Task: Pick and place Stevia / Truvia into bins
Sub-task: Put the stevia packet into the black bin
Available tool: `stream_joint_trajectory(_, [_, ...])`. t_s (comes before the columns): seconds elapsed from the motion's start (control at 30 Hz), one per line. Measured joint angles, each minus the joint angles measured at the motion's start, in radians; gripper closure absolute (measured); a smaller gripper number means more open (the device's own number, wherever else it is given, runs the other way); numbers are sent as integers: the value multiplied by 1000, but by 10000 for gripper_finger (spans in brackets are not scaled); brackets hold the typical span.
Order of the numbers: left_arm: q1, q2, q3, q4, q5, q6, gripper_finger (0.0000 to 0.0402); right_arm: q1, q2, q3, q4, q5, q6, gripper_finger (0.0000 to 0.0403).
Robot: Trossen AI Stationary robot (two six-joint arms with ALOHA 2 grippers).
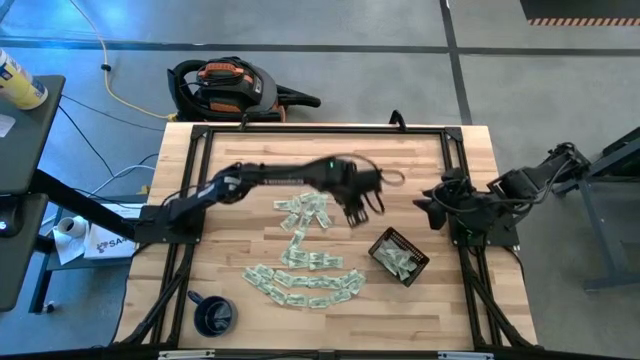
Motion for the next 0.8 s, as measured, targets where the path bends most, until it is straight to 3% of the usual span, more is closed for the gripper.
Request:
stream_joint_trajectory(0.07, [60, -1, -15, -35, 4, -15, 218, -19, 0, 0, -12, -18, 4, 178])
stream_joint_trajectory(0.37, [272, -2, -215, 92, 91, -92, 209, -59, 1, 0, -30, -86, 28, 178])
stream_joint_trajectory(0.47, [288, 0, -296, 94, 130, -93, 197, -59, 1, 0, -39, -108, 32, 178])
stream_joint_trajectory(0.6, [279, 0, -374, 98, 94, -95, 174, -59, 13, -1, -50, -112, 33, 178])
stream_joint_trajectory(0.8, [261, -6, -411, 170, 103, -93, 153, -59, 35, -2, -60, -92, 33, 178])
